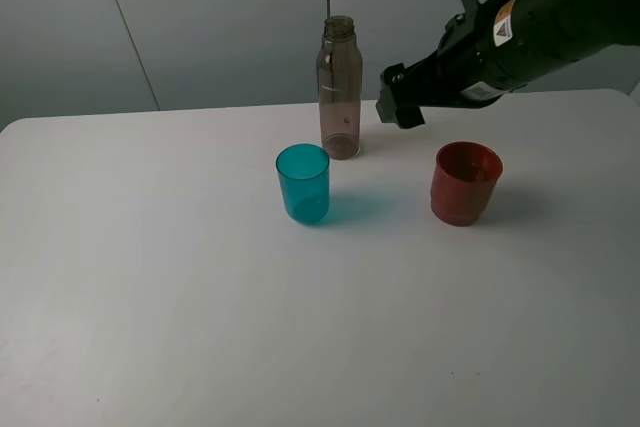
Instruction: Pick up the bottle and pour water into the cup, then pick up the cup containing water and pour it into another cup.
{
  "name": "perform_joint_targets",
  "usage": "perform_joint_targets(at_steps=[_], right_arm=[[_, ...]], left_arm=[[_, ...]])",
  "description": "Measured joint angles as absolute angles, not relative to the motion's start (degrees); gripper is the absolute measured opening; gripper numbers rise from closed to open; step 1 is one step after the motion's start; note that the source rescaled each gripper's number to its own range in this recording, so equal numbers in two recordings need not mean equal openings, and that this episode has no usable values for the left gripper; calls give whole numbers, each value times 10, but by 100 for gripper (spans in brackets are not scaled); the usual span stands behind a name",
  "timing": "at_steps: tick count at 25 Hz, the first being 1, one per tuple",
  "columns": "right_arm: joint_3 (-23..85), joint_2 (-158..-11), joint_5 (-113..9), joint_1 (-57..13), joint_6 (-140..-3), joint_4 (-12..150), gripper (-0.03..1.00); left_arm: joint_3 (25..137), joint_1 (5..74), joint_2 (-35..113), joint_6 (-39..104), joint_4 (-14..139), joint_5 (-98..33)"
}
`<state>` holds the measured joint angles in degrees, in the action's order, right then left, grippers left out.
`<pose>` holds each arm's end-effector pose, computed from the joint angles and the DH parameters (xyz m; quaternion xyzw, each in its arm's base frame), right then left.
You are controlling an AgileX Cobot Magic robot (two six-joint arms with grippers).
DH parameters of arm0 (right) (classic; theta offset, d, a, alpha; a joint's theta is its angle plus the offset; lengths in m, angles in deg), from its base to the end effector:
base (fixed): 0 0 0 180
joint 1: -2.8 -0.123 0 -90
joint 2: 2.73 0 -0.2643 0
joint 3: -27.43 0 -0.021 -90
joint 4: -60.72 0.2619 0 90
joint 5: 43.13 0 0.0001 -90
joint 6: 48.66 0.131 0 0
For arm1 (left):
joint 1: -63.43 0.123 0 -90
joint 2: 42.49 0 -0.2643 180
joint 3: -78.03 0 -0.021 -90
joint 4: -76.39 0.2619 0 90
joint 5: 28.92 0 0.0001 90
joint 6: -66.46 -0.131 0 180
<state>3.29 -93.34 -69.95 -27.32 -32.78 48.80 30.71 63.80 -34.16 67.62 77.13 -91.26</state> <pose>0.2927 0.1557 0.1952 -0.1879 0.9230 0.0591 0.3305 0.0585 0.0019 0.2648 -0.0118 0.8570 0.0029 0.5151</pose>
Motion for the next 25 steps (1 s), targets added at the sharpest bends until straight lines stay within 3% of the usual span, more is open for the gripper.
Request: perform_joint_targets(at_steps=[5, 10, 25], right_arm=[[32, -826, -899, -161, -367, 555, 99], [32, -699, -1002, -60, -372, 555, 99], [-40, -303, -1067, -51, -401, 563, 99]], left_arm=[[307, 638, -342, 676, 771, -913], [307, 638, -342, 676, 771, -913], [307, 638, -342, 676, 771, -913]])
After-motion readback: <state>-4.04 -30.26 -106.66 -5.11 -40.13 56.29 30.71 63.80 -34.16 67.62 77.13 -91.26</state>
